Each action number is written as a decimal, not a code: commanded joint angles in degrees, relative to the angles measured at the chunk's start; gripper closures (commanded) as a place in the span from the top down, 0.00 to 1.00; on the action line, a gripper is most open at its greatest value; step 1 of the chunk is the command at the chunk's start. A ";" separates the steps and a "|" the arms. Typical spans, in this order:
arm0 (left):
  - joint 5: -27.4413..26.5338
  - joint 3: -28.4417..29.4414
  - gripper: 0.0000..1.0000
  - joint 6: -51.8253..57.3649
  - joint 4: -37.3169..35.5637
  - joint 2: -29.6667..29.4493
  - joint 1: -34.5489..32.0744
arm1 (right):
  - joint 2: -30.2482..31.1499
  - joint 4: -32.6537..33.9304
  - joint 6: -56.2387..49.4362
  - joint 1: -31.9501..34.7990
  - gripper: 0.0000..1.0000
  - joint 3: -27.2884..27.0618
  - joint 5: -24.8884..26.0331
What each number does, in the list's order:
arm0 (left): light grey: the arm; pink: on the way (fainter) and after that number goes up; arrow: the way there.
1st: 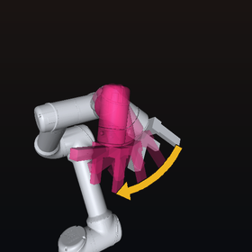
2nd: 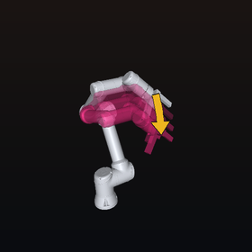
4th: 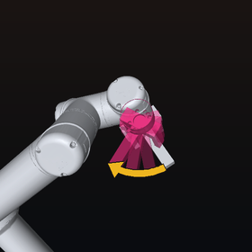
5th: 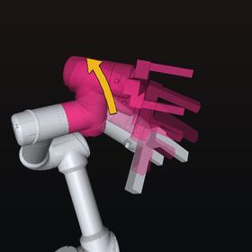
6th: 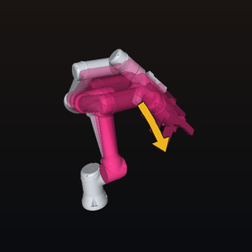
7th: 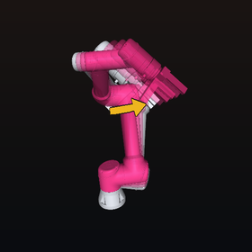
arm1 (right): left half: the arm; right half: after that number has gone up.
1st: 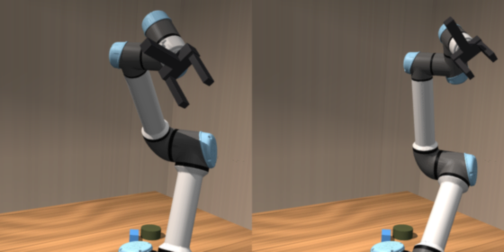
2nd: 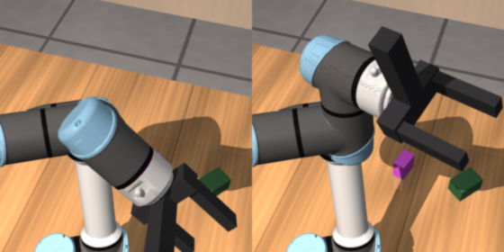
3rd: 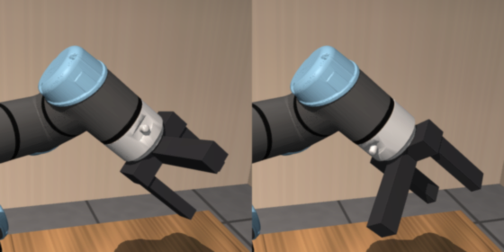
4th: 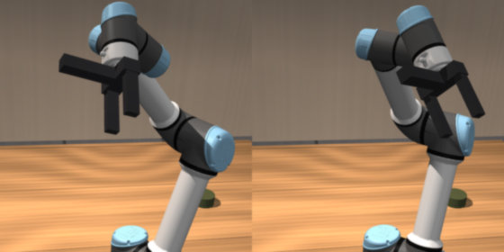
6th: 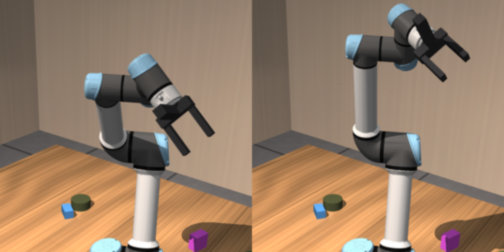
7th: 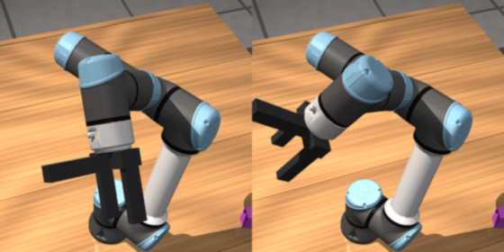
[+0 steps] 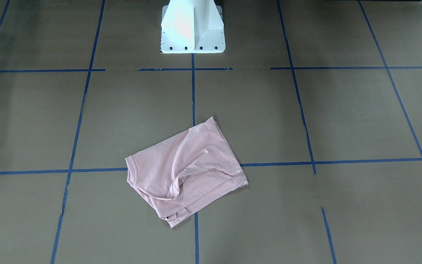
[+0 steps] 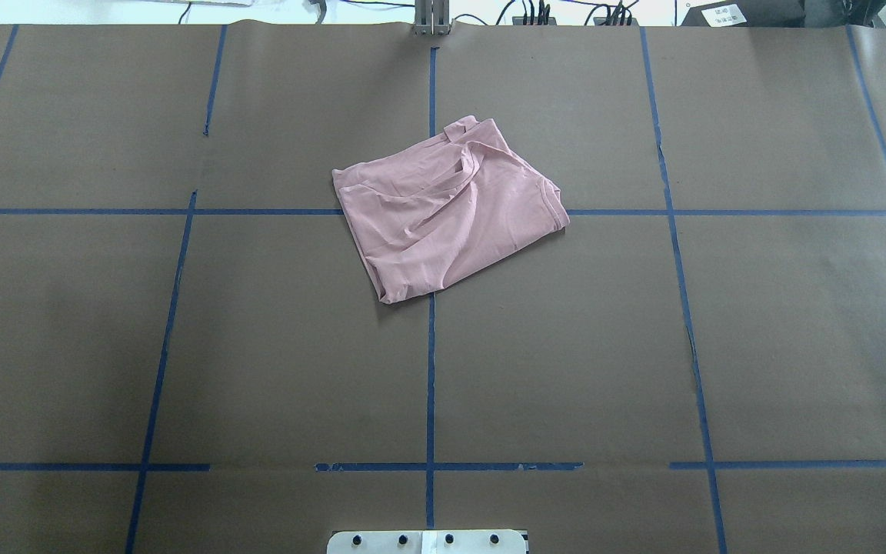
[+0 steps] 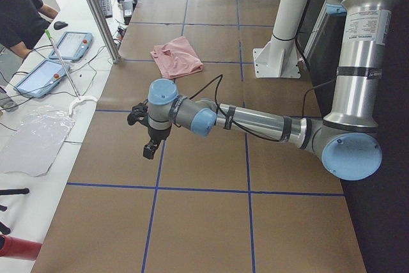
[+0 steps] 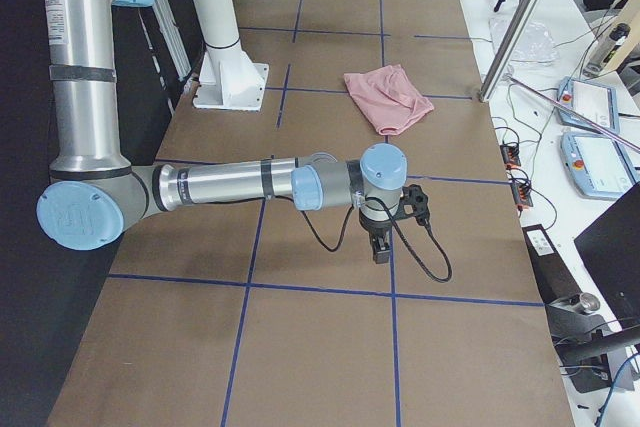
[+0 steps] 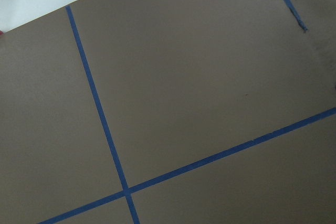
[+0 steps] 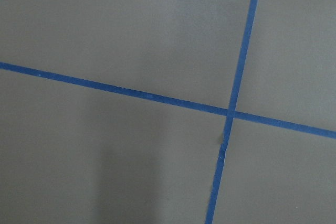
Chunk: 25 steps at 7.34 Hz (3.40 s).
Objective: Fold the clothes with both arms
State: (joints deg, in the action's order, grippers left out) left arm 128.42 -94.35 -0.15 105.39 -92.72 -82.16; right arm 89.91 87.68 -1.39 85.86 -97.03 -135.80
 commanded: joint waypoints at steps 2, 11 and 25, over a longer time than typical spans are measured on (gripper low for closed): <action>0.34 1.27 1.00 1.63 -11.15 0.35 -1.16 | 0.36 0.73 1.66 0.01 1.00 0.61 -0.52; 3.77 6.28 1.00 12.98 -10.65 2.98 -6.96 | 2.99 0.91 1.83 0.01 1.00 1.13 -2.10; 6.49 3.39 1.00 2.53 -10.30 2.10 -6.62 | 2.99 0.91 1.83 0.36 1.00 1.31 -1.83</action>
State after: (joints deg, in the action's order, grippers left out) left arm 134.91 -89.88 2.37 95.09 -90.52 -88.89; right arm 92.90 88.59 0.44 86.19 -95.71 -137.64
